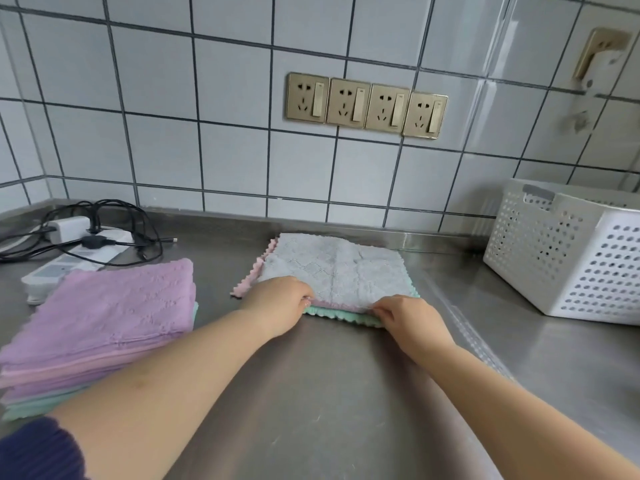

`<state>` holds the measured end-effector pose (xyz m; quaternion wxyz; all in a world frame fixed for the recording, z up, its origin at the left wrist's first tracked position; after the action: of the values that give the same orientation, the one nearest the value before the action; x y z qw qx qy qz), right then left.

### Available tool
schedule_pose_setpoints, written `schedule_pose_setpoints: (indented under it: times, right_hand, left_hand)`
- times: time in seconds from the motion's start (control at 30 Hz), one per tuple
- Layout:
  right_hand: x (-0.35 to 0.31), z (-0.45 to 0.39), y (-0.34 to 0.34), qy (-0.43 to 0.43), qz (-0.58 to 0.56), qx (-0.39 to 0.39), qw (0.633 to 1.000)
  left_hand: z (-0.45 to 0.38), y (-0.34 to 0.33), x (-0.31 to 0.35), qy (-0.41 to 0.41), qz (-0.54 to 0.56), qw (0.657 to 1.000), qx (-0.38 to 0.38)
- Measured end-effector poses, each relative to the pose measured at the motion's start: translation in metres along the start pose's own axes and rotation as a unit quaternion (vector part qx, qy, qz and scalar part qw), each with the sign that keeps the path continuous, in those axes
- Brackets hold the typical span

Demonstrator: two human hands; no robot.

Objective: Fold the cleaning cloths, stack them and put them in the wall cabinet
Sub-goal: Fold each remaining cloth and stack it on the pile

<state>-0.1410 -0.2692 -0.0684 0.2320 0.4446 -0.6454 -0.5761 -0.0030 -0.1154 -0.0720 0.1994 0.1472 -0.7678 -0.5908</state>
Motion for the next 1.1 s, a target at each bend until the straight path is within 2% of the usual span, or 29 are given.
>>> schedule_pose_setpoints:
  times: [0.17,0.3,0.43,0.53,0.6,0.7,0.8,0.93,1.1]
  right_hand:
    - [-0.002,0.000,0.000,0.022,0.009,-0.009,1.000]
    - [0.000,-0.005,-0.002,0.005,0.030,0.000,1.000]
    - [0.004,-0.006,0.012,-0.022,0.068,0.052,0.996]
    - [0.002,0.002,0.042,-0.018,0.027,0.108,0.994]
    - [0.000,0.012,0.067,-0.009,-0.013,0.118,0.993]
    - [0.005,0.030,0.088,-0.002,-0.061,0.091,0.994]
    - [0.012,0.058,0.090,0.000,-0.074,0.036,0.997]
    - [0.015,0.093,0.083,-0.011,-0.063,-0.034,0.997]
    - [0.016,0.137,0.069,-0.023,-0.014,-0.162,0.986]
  left_hand:
    - [-0.002,-0.001,-0.012,-0.007,-0.023,1.000,0.009]
    - [-0.005,0.005,-0.018,0.015,-0.056,0.998,0.037]
    - [-0.001,0.029,-0.009,0.014,-0.050,0.997,0.062]
    - [0.004,0.060,0.001,-0.019,-0.057,0.992,0.111]
    - [0.014,0.077,0.011,-0.036,-0.065,0.990,0.117]
    - [0.036,0.086,0.030,-0.065,-0.061,0.993,0.079]
    - [0.069,0.084,0.044,-0.090,-0.013,0.995,0.034]
    - [0.110,0.067,0.049,-0.091,0.022,0.993,-0.070]
    - [0.155,0.055,0.057,-0.064,0.053,0.986,-0.145]
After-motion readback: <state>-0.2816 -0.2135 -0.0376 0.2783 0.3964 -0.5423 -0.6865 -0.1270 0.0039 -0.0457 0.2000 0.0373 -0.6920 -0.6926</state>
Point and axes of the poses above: each hand's wrist, its own z-axis away from the middle knuckle, its own y-axis out of the back of the hand, x = y × z, the point moved 6 cm from there along -z, towards the middle knuckle, and after that the axes turned 7 degrees about -y, right-handed, at the moved point
